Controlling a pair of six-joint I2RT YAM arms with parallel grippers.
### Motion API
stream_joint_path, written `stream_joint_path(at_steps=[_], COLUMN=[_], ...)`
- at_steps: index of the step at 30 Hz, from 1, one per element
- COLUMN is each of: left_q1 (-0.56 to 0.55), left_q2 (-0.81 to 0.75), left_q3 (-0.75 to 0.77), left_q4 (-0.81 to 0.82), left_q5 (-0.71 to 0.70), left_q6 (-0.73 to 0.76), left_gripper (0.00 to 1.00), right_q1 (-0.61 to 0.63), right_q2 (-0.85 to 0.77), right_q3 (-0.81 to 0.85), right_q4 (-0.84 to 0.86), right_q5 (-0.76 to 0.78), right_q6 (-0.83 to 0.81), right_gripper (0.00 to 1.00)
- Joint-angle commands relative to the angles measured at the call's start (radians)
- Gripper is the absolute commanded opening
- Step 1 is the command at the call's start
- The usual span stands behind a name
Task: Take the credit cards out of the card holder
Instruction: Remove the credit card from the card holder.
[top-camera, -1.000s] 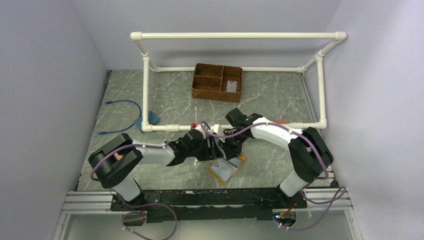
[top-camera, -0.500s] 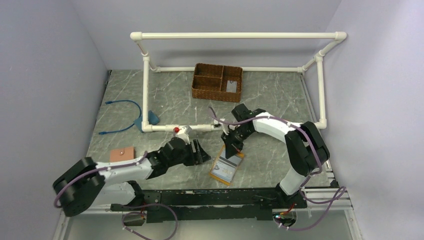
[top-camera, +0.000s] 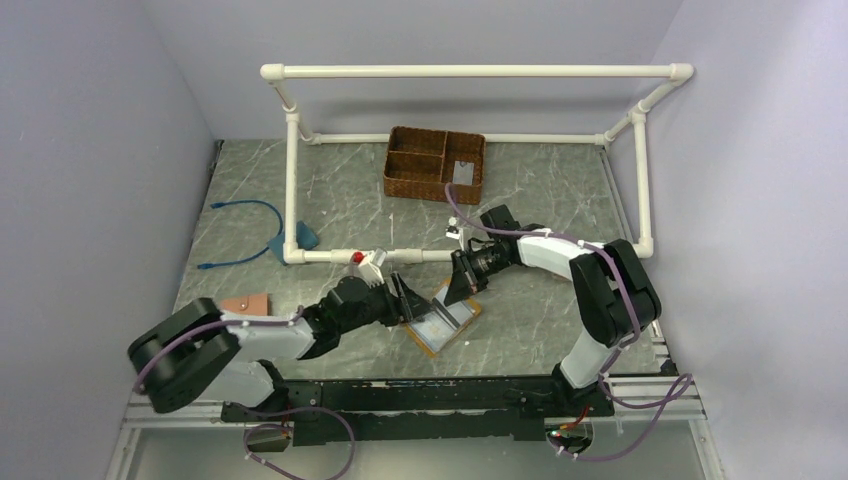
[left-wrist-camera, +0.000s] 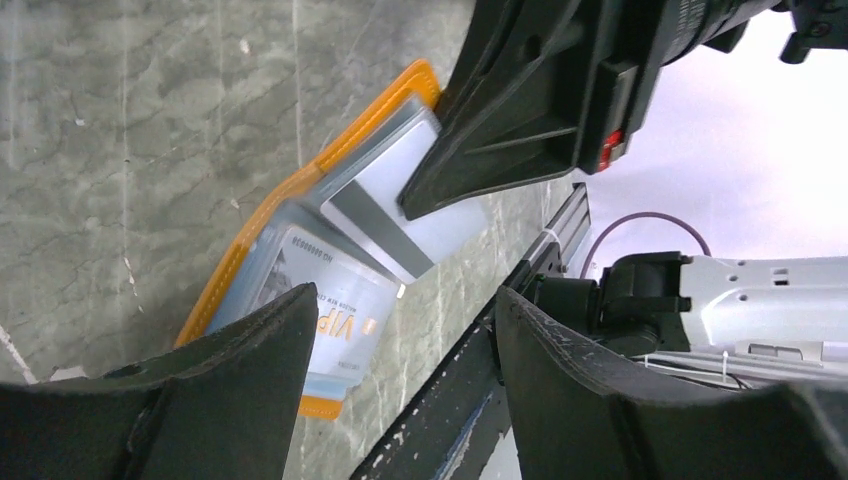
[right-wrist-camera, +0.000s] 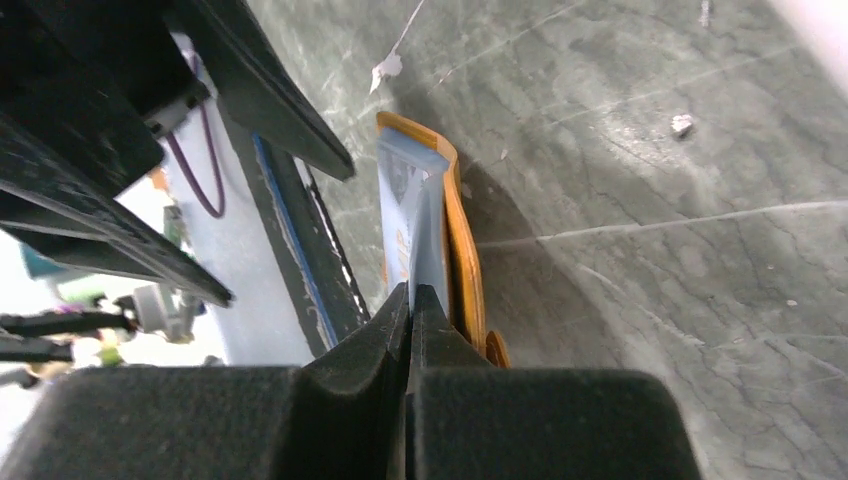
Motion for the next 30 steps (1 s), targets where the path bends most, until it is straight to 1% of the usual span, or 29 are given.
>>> stream_joint_path(at_steps=[1,3,6,10,13,15,21,23,24,25,27,30], left_q1=[-0.002,-0.003,-0.002,-0.001,-0.001,0.0,-0.002,-0.001,-0.001,-0.002,-0.001,0.0], left_q2=[0.132,0.197,0.3,0.42,0.474,0.486,0.444,0.442,0.446,0.453,0.475,0.51], left_q3=[0.02,0.01,0.003,0.012,0.017,0.019,0.061,0.07,0.072,0.071,0.065,0.06], left_q4=[0.236,0.313,0.443,0.593,0.64,0.628,0.421,0.392,0.391,0.396,0.413,0.454], left_q5=[0.03,0.02,0.016,0.03,0.029,0.025,0.015,0.019,0.018,0.019,0.016,0.019], left_q6=[-0.074,-0.104,-0.144,-0.187,-0.211,-0.221,-0.23,-0.231,-0.234,-0.24,-0.252,-0.268], left_gripper=[0.71,0.71,0.71,0.74,0.74,0.73,0.72,0.72,0.72,0.72,0.72,0.72], right_q1=[-0.043,-0.055,-0.06,-0.06,-0.06,-0.06,-0.06,-0.06,-0.06,-0.06,-0.058,-0.043], right_q2=[0.017,0.019,0.024,0.027,0.024,0.017,-0.012,-0.011,-0.005,0.002,0.01,0.017], right_q3=[-0.043,-0.062,-0.07,-0.06,-0.051,-0.05,-0.043,-0.044,-0.04,-0.034,-0.023,-0.012], right_q4=[0.185,0.223,0.247,0.226,0.204,0.201,0.191,0.189,0.181,0.173,0.157,0.133], right_q5=[-0.109,-0.125,-0.137,-0.091,-0.05,-0.028,0.003,-0.002,-0.006,-0.012,-0.024,-0.049], right_q6=[0.216,0.261,0.288,0.268,0.246,0.24,0.223,0.218,0.211,0.2,0.181,0.151], right_gripper=[0.0,0.0,0.0,0.0,0.0,0.0,0.0,0.0,0.03,0.15,0.28,0.42])
